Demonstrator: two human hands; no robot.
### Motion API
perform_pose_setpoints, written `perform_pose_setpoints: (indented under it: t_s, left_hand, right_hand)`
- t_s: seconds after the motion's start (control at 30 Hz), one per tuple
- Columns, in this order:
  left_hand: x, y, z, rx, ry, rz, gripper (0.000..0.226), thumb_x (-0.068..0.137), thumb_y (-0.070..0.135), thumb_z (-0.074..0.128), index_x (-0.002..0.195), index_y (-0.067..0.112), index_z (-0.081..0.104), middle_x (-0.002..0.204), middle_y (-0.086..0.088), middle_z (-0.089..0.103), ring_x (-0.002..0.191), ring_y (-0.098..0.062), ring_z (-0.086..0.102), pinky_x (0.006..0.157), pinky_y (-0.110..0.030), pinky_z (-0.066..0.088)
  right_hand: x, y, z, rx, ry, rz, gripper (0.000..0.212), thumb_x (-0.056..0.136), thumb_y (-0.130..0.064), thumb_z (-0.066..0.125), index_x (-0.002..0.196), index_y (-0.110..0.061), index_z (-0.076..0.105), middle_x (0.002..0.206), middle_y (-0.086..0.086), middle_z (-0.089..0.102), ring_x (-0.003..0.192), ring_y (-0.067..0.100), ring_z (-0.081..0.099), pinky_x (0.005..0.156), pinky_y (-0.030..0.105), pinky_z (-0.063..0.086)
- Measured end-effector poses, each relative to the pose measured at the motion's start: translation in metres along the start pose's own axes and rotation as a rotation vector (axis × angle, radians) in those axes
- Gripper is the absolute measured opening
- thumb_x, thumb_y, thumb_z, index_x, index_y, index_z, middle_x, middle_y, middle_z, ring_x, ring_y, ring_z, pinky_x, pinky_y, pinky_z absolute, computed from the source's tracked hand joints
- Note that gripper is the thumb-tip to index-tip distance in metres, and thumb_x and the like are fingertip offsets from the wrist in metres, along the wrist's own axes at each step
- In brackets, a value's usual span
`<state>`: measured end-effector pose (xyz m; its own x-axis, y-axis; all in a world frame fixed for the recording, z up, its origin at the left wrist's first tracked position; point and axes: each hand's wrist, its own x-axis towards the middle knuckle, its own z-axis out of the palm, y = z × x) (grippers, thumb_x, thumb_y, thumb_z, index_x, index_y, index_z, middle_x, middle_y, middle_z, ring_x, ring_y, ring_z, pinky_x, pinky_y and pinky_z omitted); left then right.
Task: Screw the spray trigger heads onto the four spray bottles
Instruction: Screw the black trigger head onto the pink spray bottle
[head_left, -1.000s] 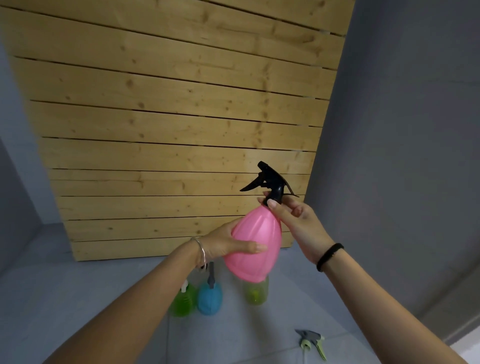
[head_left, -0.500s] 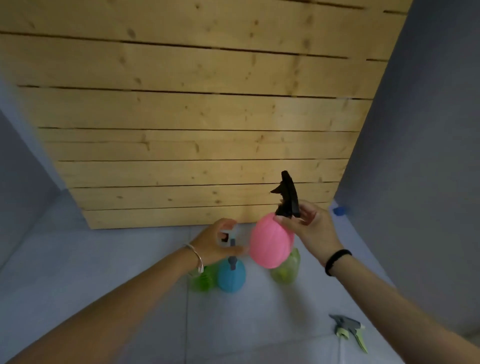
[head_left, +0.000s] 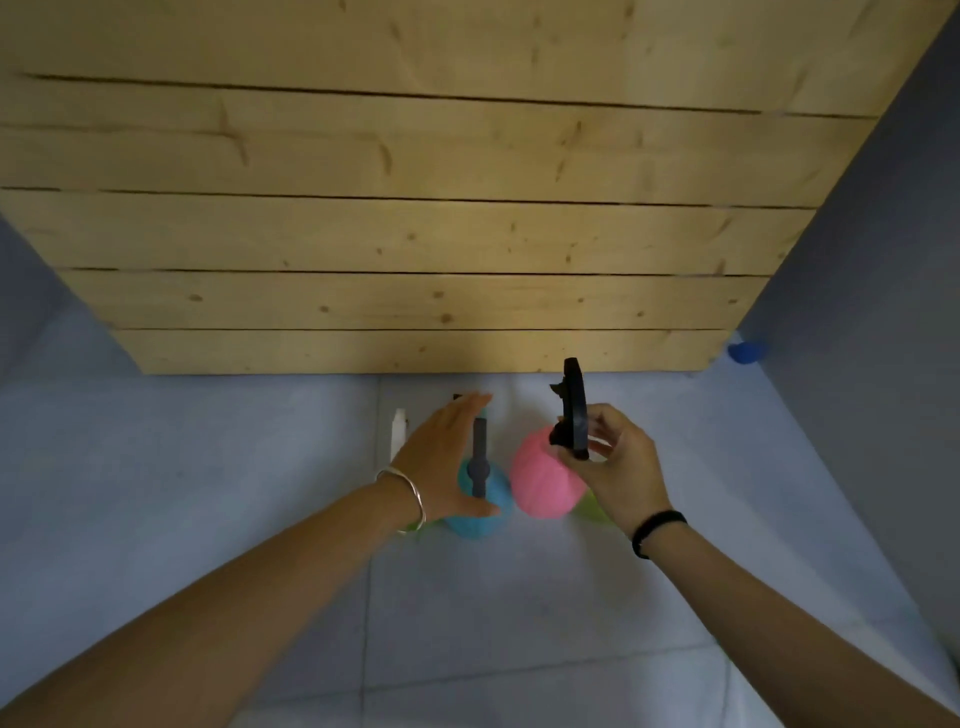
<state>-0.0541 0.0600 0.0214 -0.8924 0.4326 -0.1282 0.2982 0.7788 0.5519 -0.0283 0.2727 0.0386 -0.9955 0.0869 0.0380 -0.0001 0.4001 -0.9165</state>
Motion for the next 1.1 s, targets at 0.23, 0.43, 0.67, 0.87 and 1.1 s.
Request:
perform_pose_setpoints:
  t_s: [0.23, 0.43, 0.67, 0.87, 1.1]
  left_hand:
    - [0.012, -0.008, 0.012, 0.029, 0.023, 0.035, 0.118, 0.057, 0.048, 0.084, 0.147, 0.017, 0.015, 0.149, -0.004, 0.030, 0.135, -0.021, 0.030, 0.110, -0.028, 0.025]
    - [0.012, -0.007, 0.013, 0.020, 0.065, 0.013, 0.115, 0.054, 0.049, 0.085, 0.143, 0.014, 0.021, 0.142, -0.006, 0.036, 0.129, -0.022, 0.038, 0.104, -0.024, 0.028]
    - [0.010, -0.006, 0.012, -0.029, 0.028, -0.001, 0.118, 0.056, 0.045, 0.086, 0.146, 0.019, 0.014, 0.147, -0.004, 0.032, 0.133, -0.021, 0.035, 0.104, -0.022, 0.026]
    - [0.008, -0.005, 0.009, -0.053, 0.018, -0.017, 0.121, 0.055, 0.045, 0.086, 0.147, 0.022, 0.011, 0.150, -0.003, 0.027, 0.136, -0.020, 0.031, 0.110, -0.030, 0.029]
    - [0.009, 0.008, 0.008, -0.045, 0.105, 0.062, 0.118, 0.058, 0.052, 0.082, 0.148, 0.016, 0.015, 0.154, -0.003, 0.022, 0.141, -0.020, 0.020, 0.117, -0.038, 0.022]
  right_hand:
    - [0.004, 0.037, 0.013, 0.009, -0.004, -0.004, 0.033, 0.069, 0.000, 0.078, 0.090, -0.020, 0.063, 0.085, -0.010, 0.068, 0.089, 0.004, 0.063, 0.080, 0.002, 0.044]
    - [0.001, 0.059, 0.021, 0.038, -0.012, 0.055, 0.029, 0.071, 0.002, 0.076, 0.091, -0.015, 0.063, 0.086, -0.008, 0.068, 0.084, 0.002, 0.062, 0.077, 0.006, 0.046]
    - [-0.004, 0.068, 0.026, 0.039, -0.004, 0.078, 0.031, 0.072, -0.003, 0.077, 0.085, -0.026, 0.062, 0.085, -0.012, 0.068, 0.085, 0.002, 0.062, 0.077, 0.007, 0.046]
    - [-0.008, 0.067, 0.024, 0.035, -0.021, 0.071, 0.035, 0.072, -0.006, 0.078, 0.086, -0.032, 0.059, 0.087, -0.013, 0.067, 0.088, 0.000, 0.062, 0.078, 0.007, 0.047]
    - [-0.023, 0.066, -0.003, -0.080, -0.057, 0.082, 0.042, 0.074, -0.004, 0.075, 0.110, -0.019, 0.060, 0.110, -0.003, 0.063, 0.102, 0.010, 0.059, 0.087, 0.016, 0.047]
